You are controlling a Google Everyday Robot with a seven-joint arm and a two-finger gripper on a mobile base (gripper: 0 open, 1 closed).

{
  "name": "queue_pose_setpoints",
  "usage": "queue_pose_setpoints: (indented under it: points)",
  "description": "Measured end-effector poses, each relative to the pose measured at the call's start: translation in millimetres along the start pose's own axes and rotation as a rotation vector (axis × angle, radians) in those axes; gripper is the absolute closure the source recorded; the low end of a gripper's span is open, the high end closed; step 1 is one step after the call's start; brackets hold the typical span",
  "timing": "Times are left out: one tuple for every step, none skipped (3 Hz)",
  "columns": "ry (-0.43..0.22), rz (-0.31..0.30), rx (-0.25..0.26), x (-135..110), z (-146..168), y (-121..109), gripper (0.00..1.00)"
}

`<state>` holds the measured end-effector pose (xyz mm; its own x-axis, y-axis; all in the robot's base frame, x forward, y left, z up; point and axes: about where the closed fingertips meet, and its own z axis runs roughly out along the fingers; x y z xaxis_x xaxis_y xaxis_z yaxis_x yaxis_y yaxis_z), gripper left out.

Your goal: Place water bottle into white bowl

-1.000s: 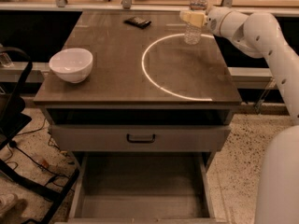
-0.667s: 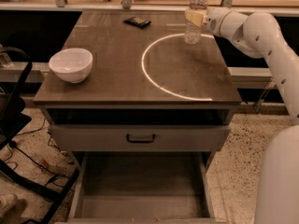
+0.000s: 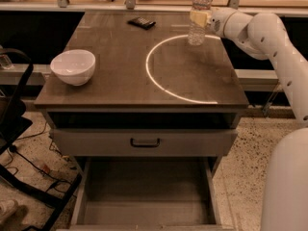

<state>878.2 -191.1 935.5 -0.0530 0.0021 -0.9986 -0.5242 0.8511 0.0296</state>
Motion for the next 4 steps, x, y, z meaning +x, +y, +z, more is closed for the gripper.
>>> queue_pose_setpoints:
  points:
    - [0.0, 0.0, -0.001, 0, 1, 1, 1.0]
    - [-0.014, -0.012, -0.03, -30, -1, 20, 1.0]
    - [-0.03, -0.009, -0.078, -78, -8, 57, 1.0]
    - [-0.034, 0.012, -0.122, -111, -16, 92, 1.0]
